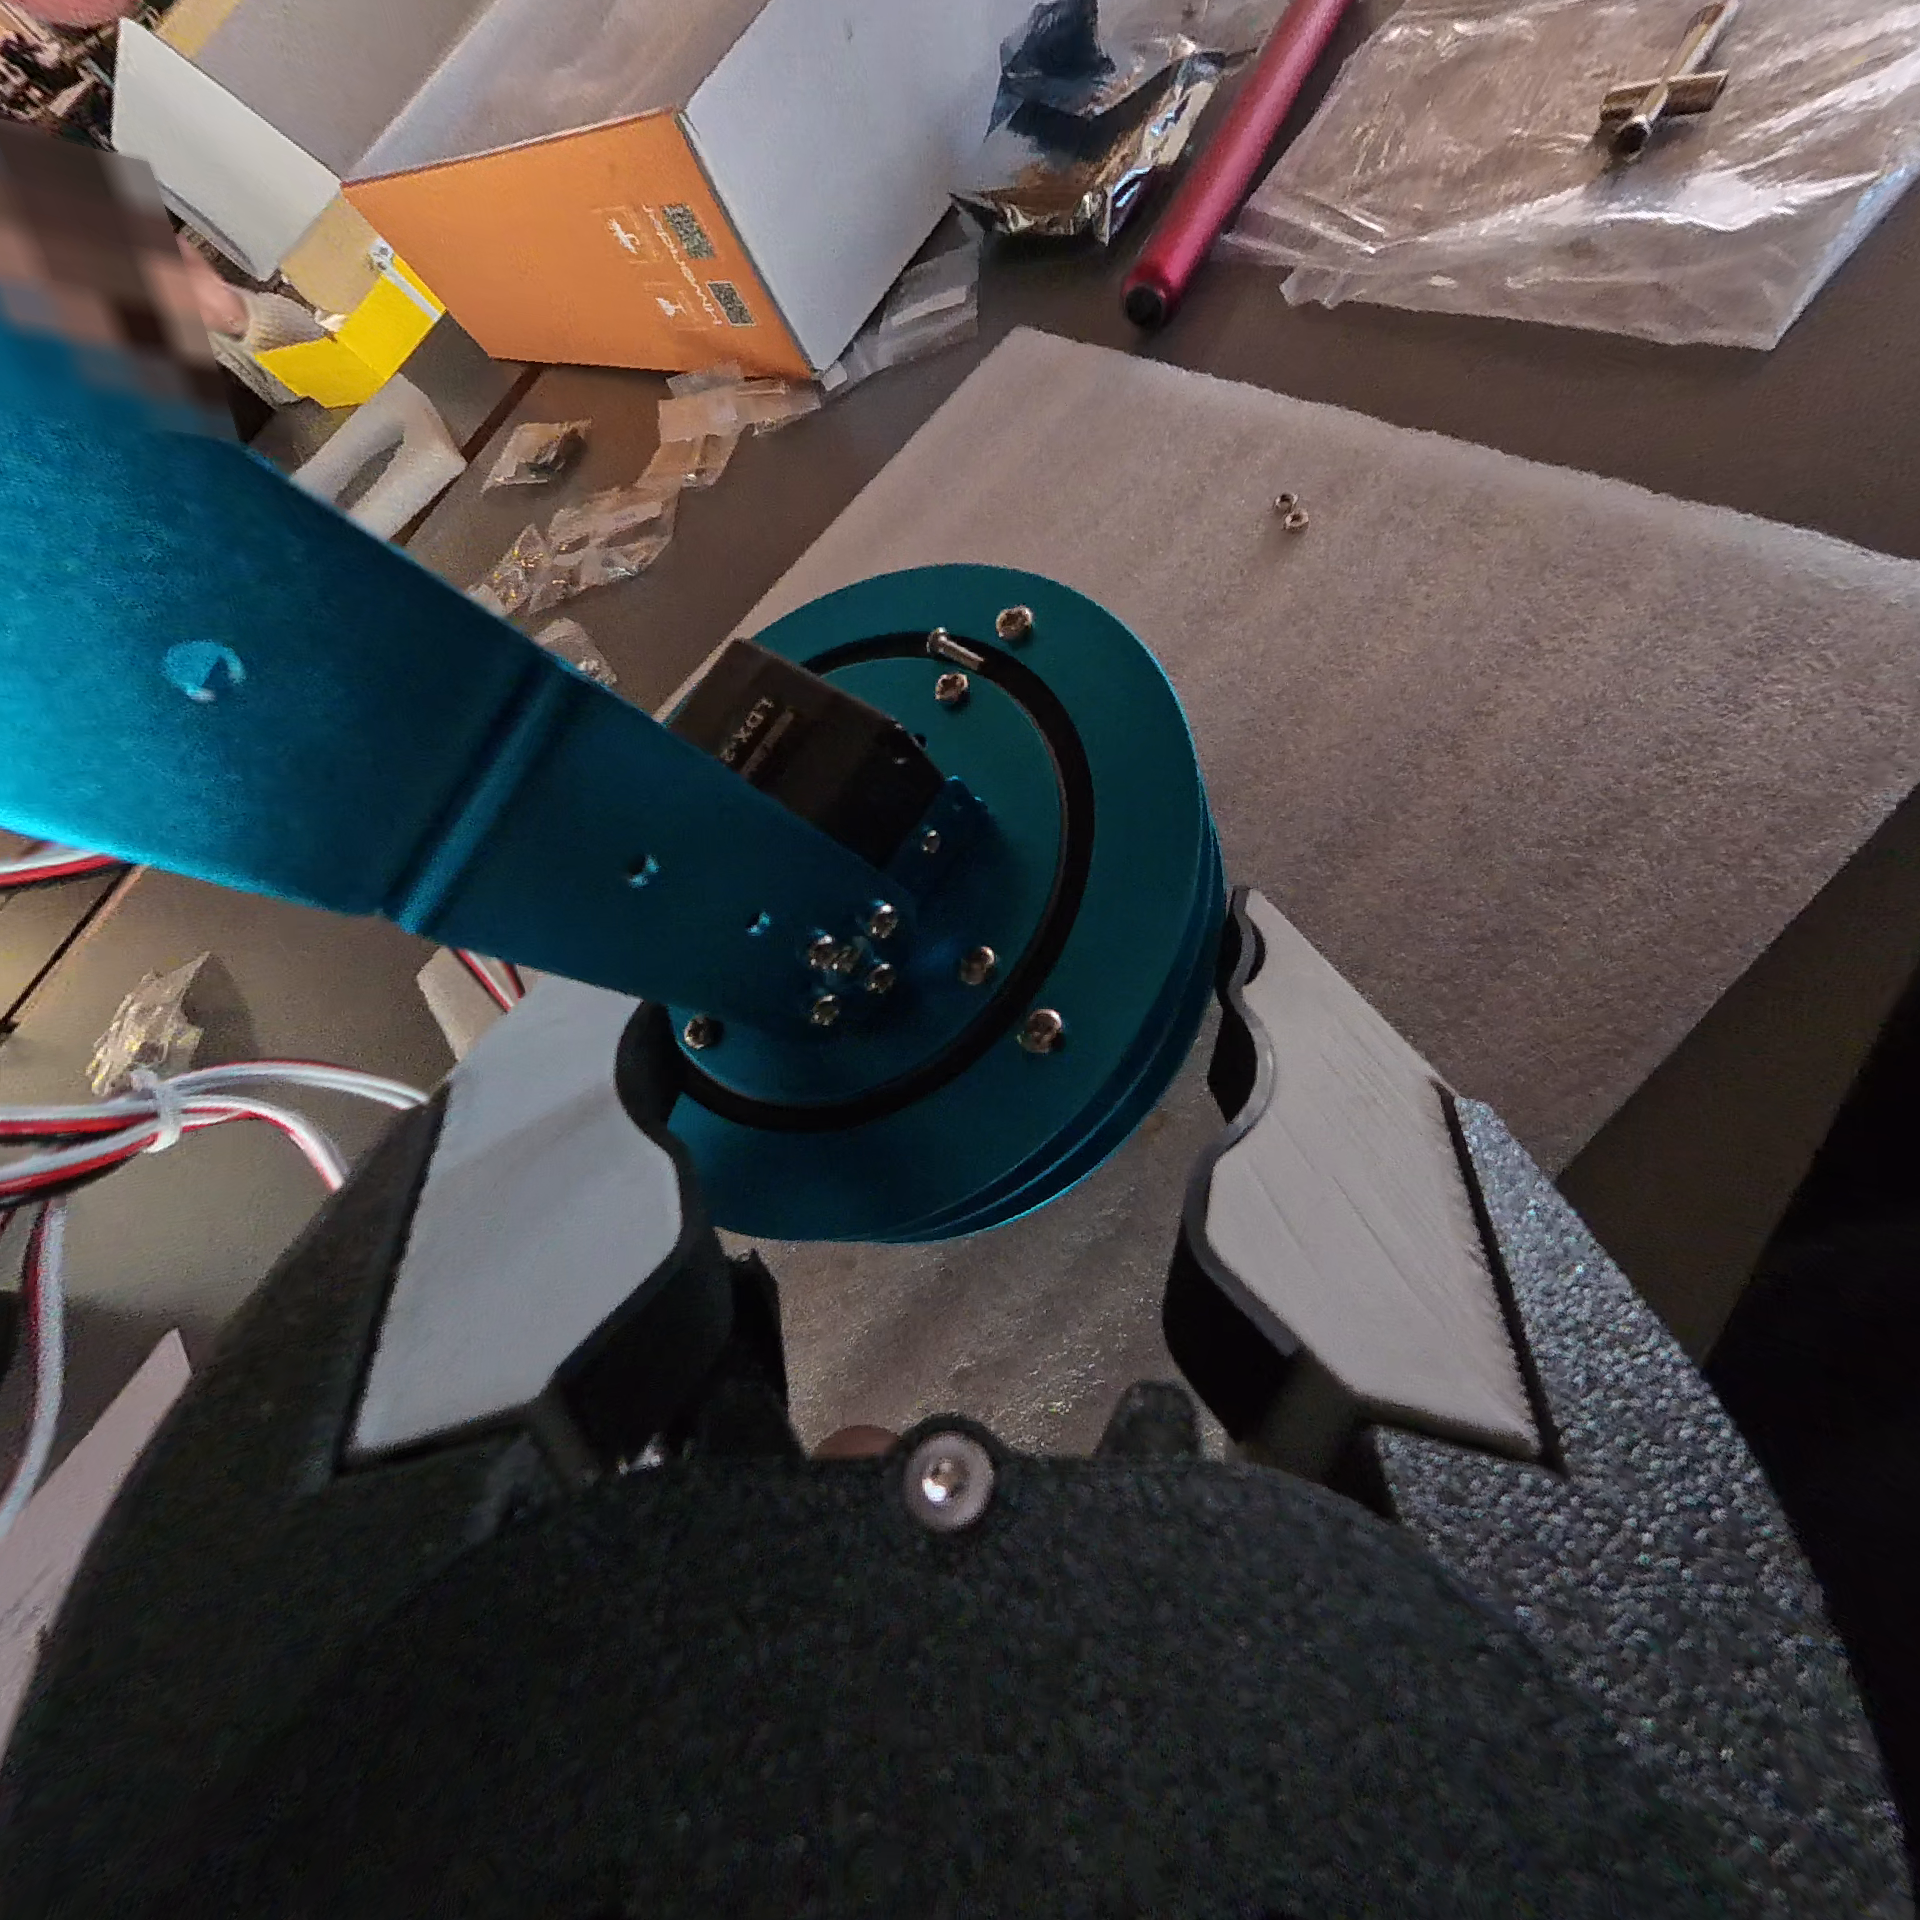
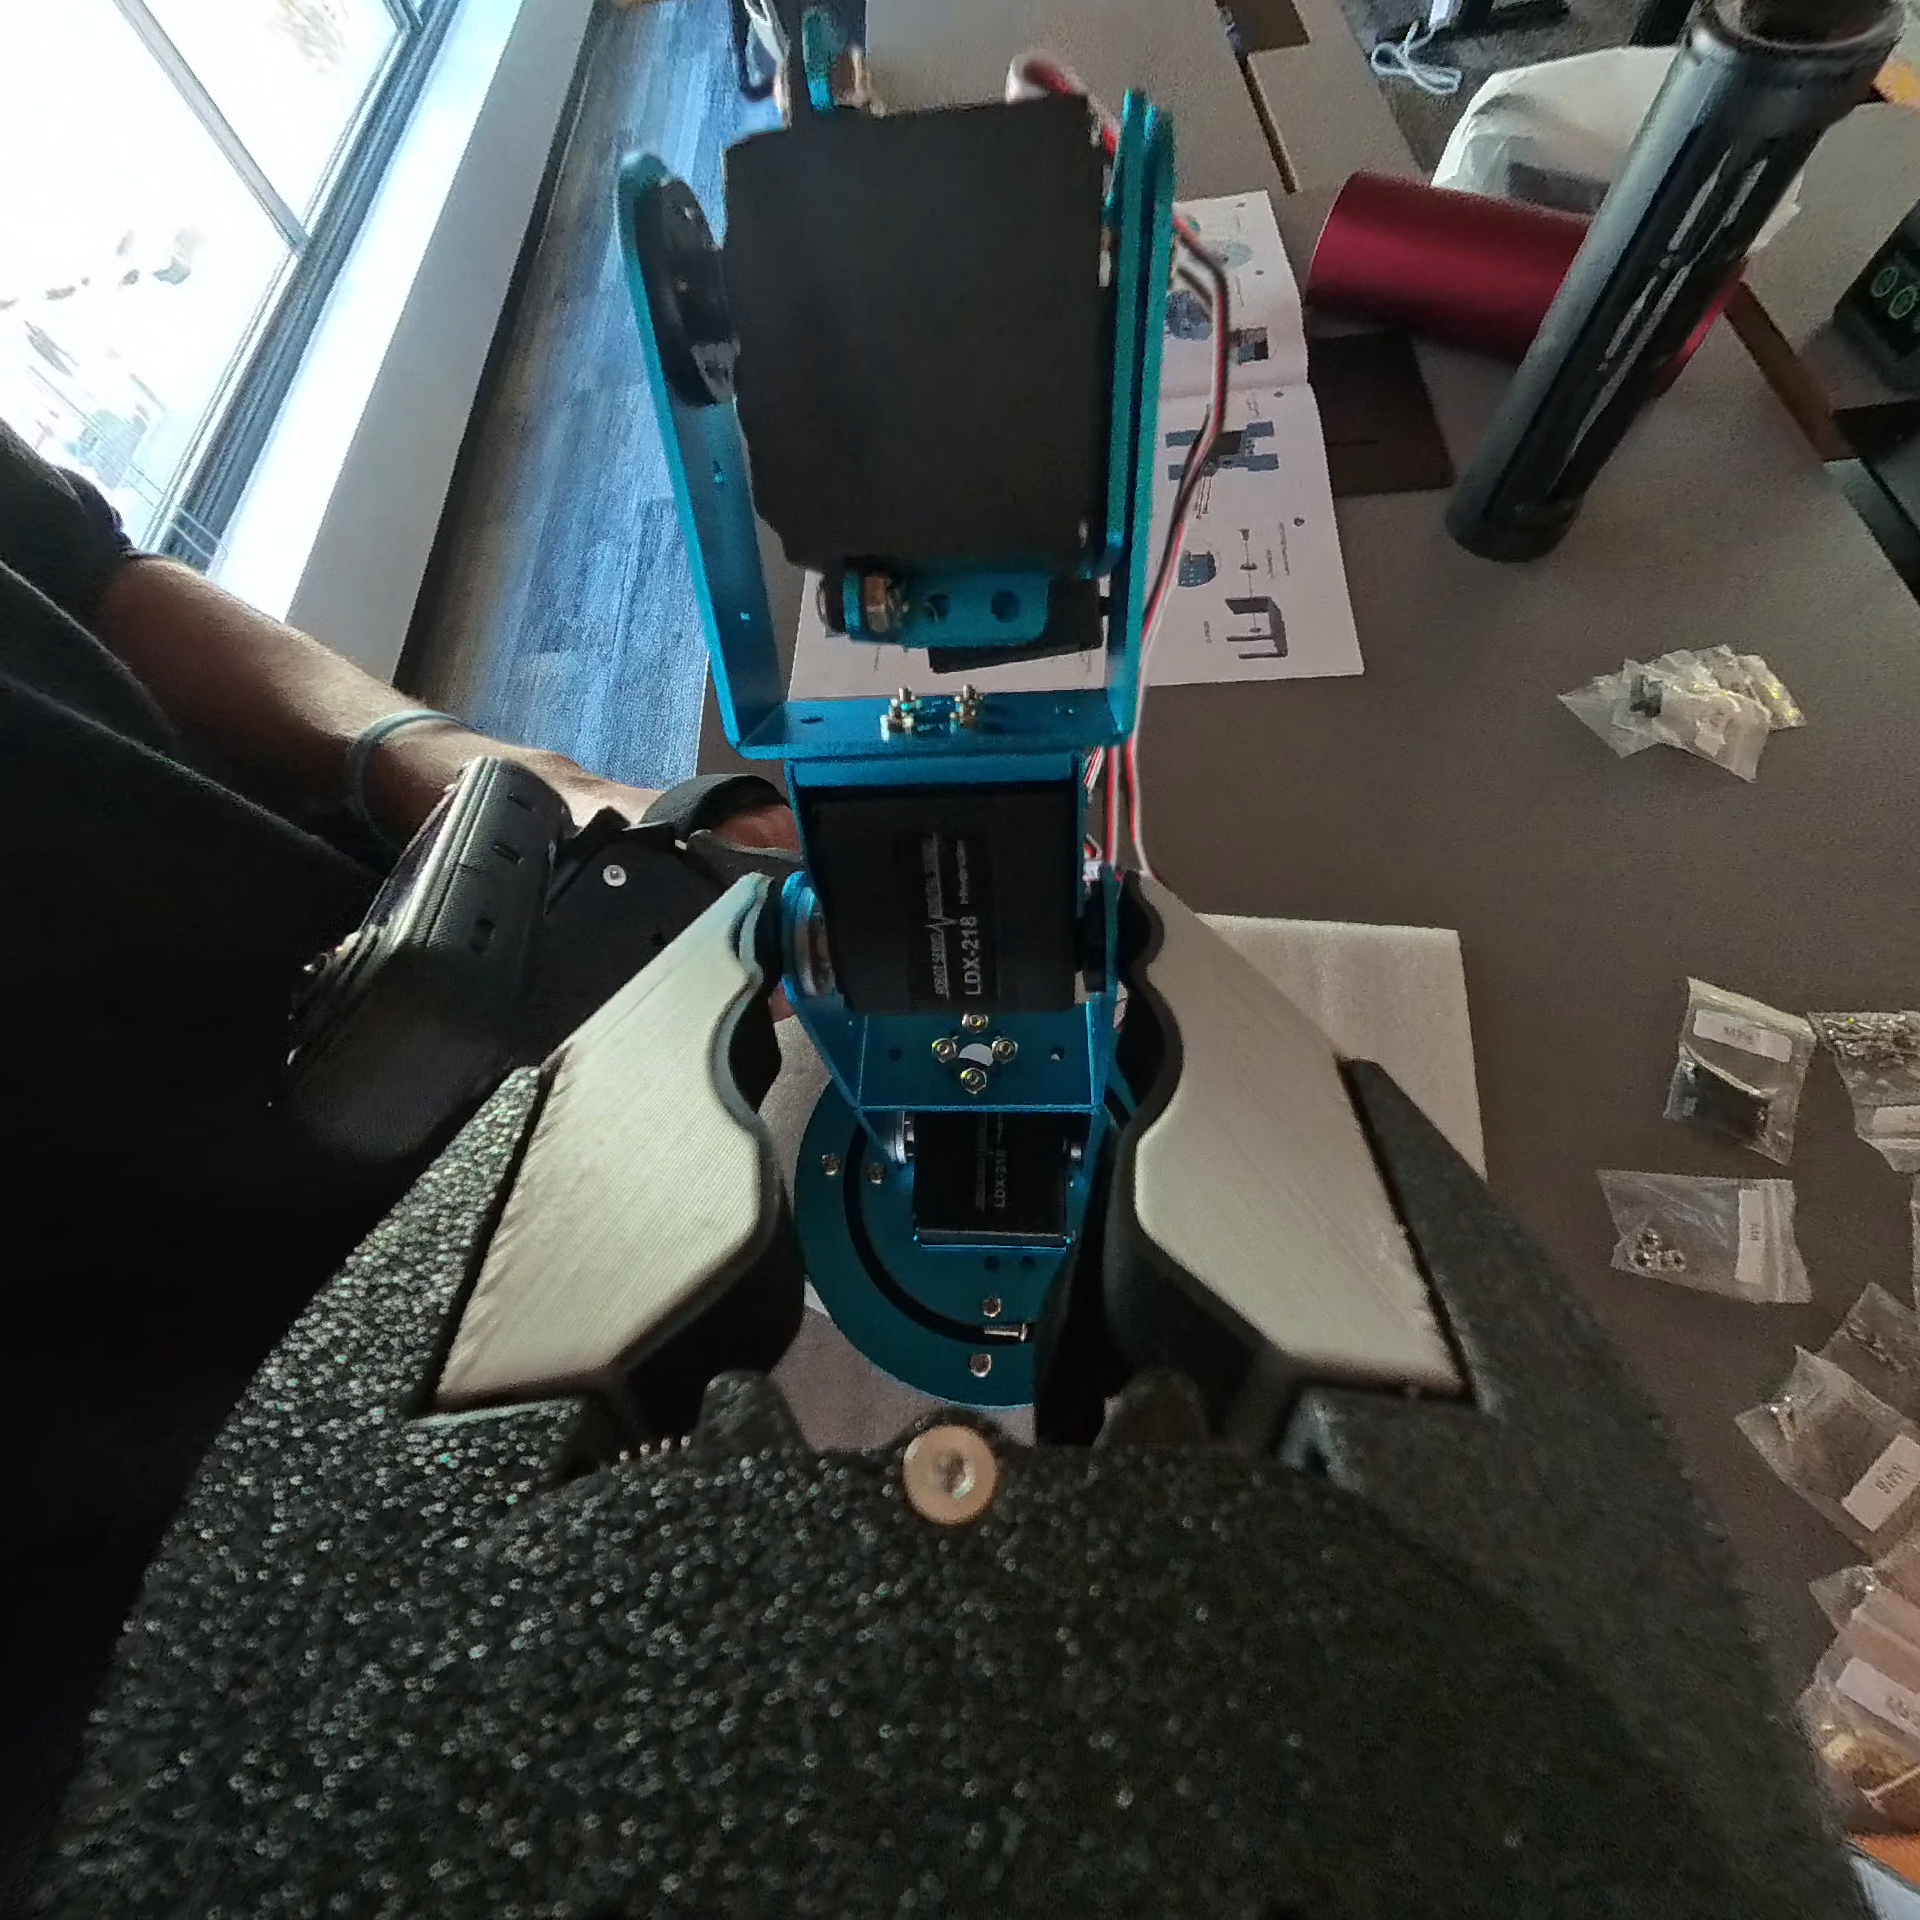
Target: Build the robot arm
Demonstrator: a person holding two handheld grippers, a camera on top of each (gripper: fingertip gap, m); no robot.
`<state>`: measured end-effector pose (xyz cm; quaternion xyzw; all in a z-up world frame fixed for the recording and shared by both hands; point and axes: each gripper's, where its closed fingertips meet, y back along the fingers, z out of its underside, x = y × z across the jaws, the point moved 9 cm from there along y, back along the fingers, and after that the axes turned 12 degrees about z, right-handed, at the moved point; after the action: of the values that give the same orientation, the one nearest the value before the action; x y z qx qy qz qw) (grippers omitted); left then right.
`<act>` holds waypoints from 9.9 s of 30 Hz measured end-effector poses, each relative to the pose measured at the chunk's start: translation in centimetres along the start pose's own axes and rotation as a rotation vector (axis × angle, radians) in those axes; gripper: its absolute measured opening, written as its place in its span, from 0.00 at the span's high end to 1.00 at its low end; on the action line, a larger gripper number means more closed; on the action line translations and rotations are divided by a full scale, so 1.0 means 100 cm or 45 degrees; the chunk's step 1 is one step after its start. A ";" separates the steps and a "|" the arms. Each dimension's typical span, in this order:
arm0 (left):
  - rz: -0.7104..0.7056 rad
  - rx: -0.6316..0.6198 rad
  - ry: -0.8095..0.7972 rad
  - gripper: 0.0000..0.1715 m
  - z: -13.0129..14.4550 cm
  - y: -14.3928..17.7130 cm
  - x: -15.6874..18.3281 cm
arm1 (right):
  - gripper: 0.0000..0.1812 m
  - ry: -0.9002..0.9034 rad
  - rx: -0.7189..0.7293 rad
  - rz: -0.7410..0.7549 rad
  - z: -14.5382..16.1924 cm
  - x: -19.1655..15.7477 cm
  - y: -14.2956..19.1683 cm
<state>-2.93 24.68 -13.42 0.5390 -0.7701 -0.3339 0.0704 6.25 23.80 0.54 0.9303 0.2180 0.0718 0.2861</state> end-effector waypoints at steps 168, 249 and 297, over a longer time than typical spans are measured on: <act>-0.637 0.698 0.932 0.85 -0.058 0.037 -0.025 | 0.49 -0.333 0.462 0.145 0.031 -0.008 0.086; 0.561 0.653 0.856 0.71 0.091 0.092 0.032 | 0.81 -0.586 -0.125 0.763 0.208 -0.046 0.063; 0.671 0.312 0.680 0.72 0.109 0.103 0.073 | 0.93 -0.366 -0.509 0.628 0.220 -0.015 0.044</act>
<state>-19.11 25.06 -17.56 0.3951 -0.8708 -0.0581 0.2867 12.19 8.87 -15.21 0.8811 -0.0745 0.0483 0.4646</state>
